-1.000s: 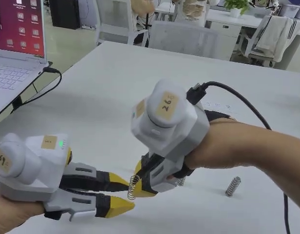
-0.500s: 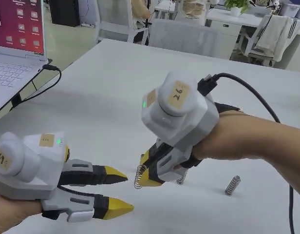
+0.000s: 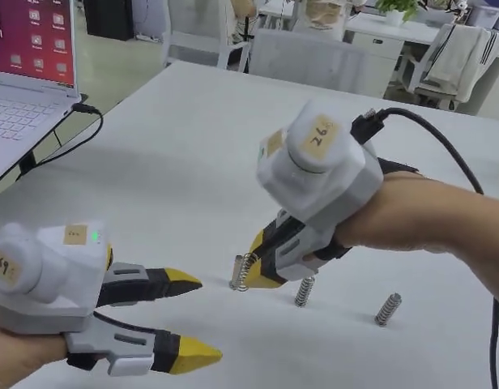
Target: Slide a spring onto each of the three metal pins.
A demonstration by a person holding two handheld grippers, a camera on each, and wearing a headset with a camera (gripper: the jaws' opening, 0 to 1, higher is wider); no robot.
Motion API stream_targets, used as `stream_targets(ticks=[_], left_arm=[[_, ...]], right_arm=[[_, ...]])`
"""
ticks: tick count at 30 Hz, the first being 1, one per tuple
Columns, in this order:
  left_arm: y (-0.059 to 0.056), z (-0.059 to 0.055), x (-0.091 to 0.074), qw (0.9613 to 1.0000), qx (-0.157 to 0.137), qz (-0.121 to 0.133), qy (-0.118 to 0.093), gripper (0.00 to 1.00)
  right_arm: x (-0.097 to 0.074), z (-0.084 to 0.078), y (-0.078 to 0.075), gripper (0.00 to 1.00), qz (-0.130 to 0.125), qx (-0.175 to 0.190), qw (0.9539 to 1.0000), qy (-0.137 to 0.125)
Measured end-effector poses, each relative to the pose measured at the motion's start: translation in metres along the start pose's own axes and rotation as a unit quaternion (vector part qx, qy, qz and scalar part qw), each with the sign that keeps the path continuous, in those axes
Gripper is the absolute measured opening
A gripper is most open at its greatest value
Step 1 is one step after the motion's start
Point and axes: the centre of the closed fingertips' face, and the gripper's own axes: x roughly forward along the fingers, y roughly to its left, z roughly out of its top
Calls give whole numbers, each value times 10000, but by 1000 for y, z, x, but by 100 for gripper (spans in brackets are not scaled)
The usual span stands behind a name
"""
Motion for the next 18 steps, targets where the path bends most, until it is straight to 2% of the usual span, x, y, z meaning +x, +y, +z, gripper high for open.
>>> stream_targets(ticks=[9, 18], left_arm=[[4, -3, -1, 9999, -66, 115, -10, 62], [3, -7, -1, 9998, -126, 127, 15, 67]], right_arm=[[-5, -1, -22, 8, -254, 169, 9995, -98], [0, -3, -42, 8, -408, 273, 9987, -130]])
